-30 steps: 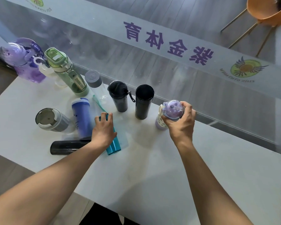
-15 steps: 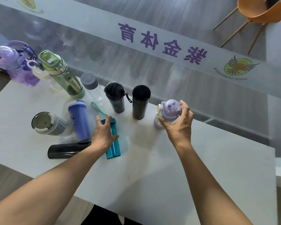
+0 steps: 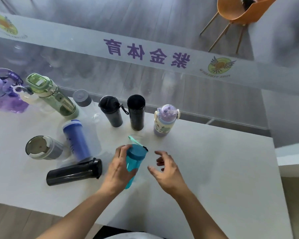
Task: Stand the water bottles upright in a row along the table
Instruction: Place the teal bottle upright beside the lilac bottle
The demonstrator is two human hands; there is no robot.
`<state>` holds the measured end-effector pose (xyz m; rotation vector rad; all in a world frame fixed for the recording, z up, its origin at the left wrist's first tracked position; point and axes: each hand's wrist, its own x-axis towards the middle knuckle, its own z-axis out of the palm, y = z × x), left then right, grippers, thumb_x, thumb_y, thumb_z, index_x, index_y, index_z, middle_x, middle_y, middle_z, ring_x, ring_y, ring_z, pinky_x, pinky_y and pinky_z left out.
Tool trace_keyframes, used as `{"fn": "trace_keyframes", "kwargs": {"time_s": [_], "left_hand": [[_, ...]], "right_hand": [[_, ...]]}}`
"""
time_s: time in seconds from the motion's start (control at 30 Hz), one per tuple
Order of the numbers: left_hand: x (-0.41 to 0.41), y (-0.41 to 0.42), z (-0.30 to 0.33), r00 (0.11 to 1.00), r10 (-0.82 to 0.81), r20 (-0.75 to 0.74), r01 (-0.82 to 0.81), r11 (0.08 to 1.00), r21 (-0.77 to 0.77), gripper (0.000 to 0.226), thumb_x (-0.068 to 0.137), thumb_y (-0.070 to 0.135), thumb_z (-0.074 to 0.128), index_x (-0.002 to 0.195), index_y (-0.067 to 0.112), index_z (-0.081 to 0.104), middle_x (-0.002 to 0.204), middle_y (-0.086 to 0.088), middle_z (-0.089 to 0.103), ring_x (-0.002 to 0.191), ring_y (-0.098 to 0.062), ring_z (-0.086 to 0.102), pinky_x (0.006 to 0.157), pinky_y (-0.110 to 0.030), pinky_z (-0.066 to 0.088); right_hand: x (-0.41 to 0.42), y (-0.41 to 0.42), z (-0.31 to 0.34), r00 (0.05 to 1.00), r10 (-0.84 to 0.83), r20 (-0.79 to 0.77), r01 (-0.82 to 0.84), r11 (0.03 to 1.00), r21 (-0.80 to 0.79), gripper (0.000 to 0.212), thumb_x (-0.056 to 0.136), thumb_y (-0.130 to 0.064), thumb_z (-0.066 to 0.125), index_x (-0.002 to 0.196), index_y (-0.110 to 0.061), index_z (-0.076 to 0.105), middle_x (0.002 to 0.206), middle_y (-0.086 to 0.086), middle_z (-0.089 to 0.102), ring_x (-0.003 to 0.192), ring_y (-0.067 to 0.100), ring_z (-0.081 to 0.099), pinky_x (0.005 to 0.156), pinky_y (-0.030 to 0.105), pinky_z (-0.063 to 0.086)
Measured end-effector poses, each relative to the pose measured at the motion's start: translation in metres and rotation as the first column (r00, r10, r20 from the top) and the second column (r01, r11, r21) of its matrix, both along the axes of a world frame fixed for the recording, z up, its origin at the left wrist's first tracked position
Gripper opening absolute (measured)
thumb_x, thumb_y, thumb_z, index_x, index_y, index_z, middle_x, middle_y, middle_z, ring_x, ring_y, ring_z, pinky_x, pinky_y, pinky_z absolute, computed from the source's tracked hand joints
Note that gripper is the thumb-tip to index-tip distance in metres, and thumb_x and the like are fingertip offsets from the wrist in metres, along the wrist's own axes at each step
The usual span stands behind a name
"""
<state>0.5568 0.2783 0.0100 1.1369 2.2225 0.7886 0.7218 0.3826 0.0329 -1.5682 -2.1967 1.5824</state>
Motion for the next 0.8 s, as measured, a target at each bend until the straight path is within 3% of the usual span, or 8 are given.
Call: {"fn": "trace_keyframes", "kwargs": {"time_s": [0.13, 0.3, 0.43, 0.57, 0.7, 0.8], "left_hand": [[0.029, 0.004, 0.002, 0.982, -0.190, -0.009, 0.190, 0.981, 0.045, 0.089, 0.070, 0.013, 0.085, 0.139, 0.028, 0.032, 0.142, 0.003, 0.040, 0.124, -0.018, 0.052, 0.103, -0.028, 0.046], [0.045, 0.018, 0.009, 0.938, -0.340, -0.063, 0.342, 0.939, 0.031, 0.092, 0.074, 0.024, 0.085, 0.143, 0.032, 0.026, 0.147, 0.005, 0.039, 0.127, -0.016, 0.051, 0.104, -0.014, 0.033], [0.044, 0.044, 0.026, 0.876, -0.449, -0.175, 0.455, 0.890, -0.010, 0.085, 0.081, 0.031, 0.075, 0.149, 0.032, 0.024, 0.156, 0.002, 0.033, 0.134, -0.021, 0.042, 0.111, -0.029, 0.034], [0.037, 0.079, 0.050, 0.839, -0.402, -0.367, 0.429, 0.903, -0.008, 0.068, 0.084, 0.027, 0.065, 0.146, 0.021, 0.039, 0.153, -0.009, 0.038, 0.129, -0.032, 0.046, 0.106, -0.045, 0.042], [0.027, 0.109, 0.067, 0.820, -0.345, -0.457, 0.394, 0.919, 0.015, 0.067, 0.079, 0.021, 0.064, 0.143, 0.015, 0.045, 0.151, -0.015, 0.039, 0.133, -0.036, 0.041, 0.105, -0.048, 0.040], [0.023, 0.124, 0.070, 0.810, -0.328, -0.486, 0.368, 0.930, -0.016, 0.074, 0.080, 0.023, 0.065, 0.149, 0.019, 0.037, 0.158, -0.013, 0.032, 0.140, -0.037, 0.035, 0.108, -0.048, 0.038]], "right_hand": [[-0.003, -0.001, 0.001, 0.998, 0.002, -0.061, -0.008, 0.995, -0.096, 0.079, 0.081, -0.041, 0.080, 0.144, -0.042, 0.032, 0.136, -0.013, 0.043, 0.126, 0.007, 0.047, 0.107, 0.029, 0.047], [0.019, 0.012, 0.003, 0.991, -0.108, -0.083, 0.103, 0.993, -0.056, 0.074, 0.074, -0.037, 0.086, 0.133, -0.037, 0.041, 0.125, -0.013, 0.051, 0.115, 0.009, 0.054, 0.083, 0.006, 0.047], [0.038, 0.030, 0.004, 0.980, -0.184, -0.076, 0.190, 0.979, 0.080, 0.077, 0.069, -0.033, 0.090, 0.129, -0.037, 0.042, 0.120, -0.013, 0.051, 0.108, 0.007, 0.055, 0.071, -0.002, 0.042], [0.058, 0.060, 0.003, 0.963, -0.257, -0.084, 0.271, 0.925, 0.267, 0.077, 0.065, -0.032, 0.090, 0.128, -0.031, 0.047, 0.113, -0.007, 0.051, 0.097, 0.007, 0.052, 0.078, 0.005, 0.035], [0.068, 0.098, 0.004, 0.945, -0.318, -0.079, 0.324, 0.876, 0.358, 0.076, 0.065, -0.027, 0.089, 0.128, -0.031, 0.046, 0.114, -0.002, 0.049, 0.092, 0.010, 0.050, 0.083, 0.017, 0.038], [0.068, 0.123, 0.005, 0.945, -0.318, -0.078, 0.323, 0.868, 0.376, 0.078, 0.067, -0.024, 0.089, 0.130, -0.032, 0.045, 0.117, -0.002, 0.047, 0.096, 0.011, 0.049, 0.087, 0.020, 0.038]]}}
